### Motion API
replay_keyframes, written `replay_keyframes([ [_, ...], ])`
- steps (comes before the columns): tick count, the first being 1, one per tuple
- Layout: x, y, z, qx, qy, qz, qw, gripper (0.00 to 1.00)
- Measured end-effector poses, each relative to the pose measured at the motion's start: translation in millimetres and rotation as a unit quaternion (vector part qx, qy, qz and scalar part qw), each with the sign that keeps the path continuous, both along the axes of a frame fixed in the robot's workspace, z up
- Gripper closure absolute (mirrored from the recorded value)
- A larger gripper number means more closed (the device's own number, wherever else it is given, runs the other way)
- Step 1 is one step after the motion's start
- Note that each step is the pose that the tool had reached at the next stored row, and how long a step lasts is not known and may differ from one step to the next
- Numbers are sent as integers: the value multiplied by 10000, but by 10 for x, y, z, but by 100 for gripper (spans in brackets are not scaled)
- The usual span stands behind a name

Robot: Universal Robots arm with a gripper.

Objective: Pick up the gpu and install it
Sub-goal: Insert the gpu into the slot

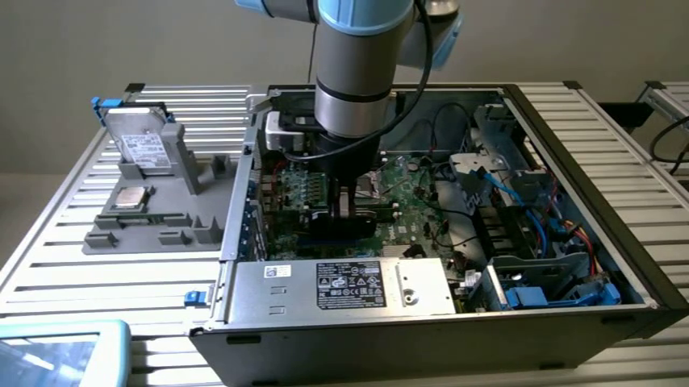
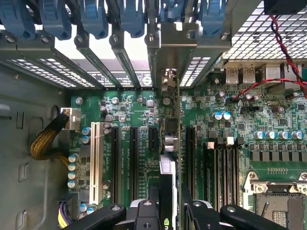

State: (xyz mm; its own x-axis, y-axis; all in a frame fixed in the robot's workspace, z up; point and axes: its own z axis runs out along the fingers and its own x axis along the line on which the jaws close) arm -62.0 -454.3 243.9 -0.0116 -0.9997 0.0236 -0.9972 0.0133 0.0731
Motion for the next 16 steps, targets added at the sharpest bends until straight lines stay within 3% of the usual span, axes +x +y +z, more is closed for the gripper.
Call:
replay_keyframes([
  [12,-7,4,-18,0,1,-1,10000,73],
  [16,-6,4,-19,0,47,1,10000,73],
])
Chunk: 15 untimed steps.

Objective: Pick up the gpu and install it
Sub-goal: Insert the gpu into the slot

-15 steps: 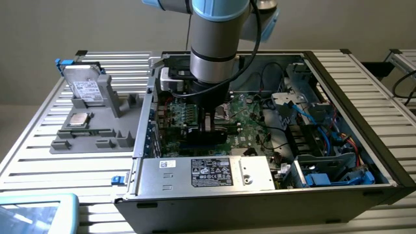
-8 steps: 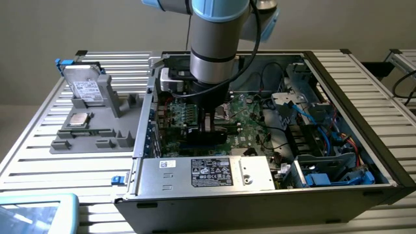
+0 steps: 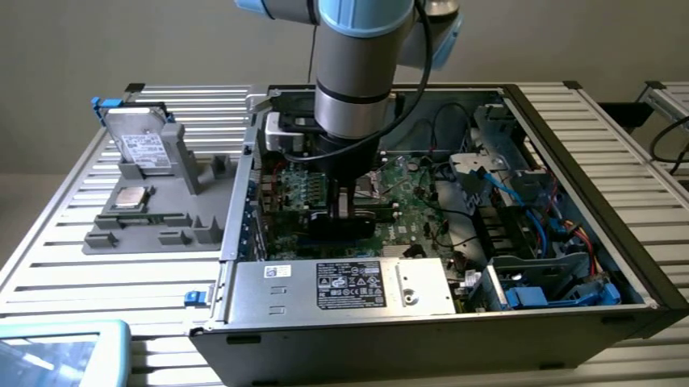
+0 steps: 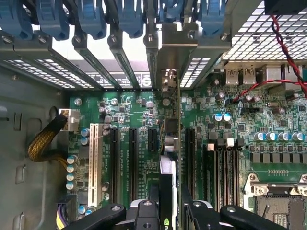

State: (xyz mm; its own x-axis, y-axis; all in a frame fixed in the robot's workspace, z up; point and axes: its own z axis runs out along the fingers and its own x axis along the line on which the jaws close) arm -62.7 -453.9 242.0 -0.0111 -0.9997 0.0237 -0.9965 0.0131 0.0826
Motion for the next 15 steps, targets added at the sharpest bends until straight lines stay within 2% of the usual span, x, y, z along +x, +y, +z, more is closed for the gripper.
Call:
replay_keyframes([
  [3,-1,0,0,-1,40,-1,10000,73],
  [15,-2,-1,-3,0,41,-2,10000,73],
])
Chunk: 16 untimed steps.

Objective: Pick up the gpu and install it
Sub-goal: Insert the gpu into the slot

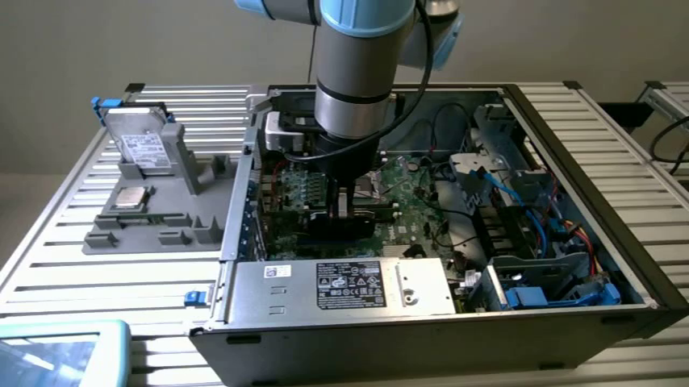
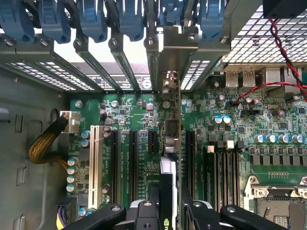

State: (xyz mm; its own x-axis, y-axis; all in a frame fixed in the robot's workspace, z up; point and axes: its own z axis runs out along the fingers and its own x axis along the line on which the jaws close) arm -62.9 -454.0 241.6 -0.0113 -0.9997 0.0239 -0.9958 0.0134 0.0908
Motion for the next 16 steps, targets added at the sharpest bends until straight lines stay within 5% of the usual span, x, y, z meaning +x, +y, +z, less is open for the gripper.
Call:
replay_keyframes([
  [16,0,-14,-1,0,0,65,10000,73],
])
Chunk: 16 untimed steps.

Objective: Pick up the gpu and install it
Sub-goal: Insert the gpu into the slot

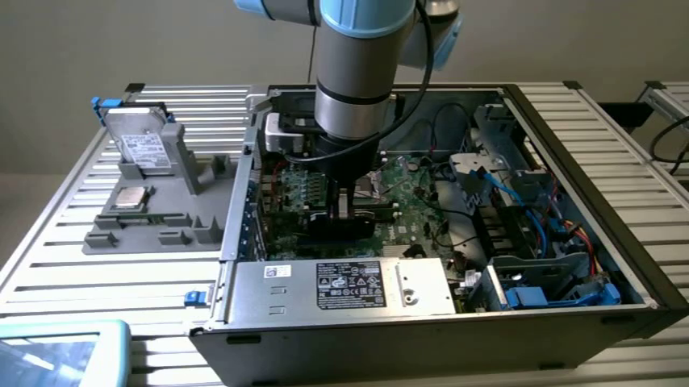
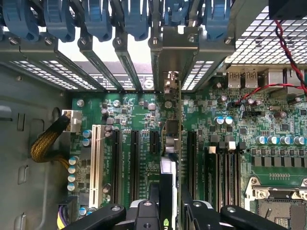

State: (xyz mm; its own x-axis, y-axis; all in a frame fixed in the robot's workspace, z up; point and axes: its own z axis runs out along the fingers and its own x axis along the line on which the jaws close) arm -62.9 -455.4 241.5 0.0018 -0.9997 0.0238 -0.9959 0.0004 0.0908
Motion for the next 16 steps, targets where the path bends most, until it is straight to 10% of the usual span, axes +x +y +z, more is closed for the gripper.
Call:
replay_keyframes([
  [16,0,0,-13,0,0,17,10000,73],
])
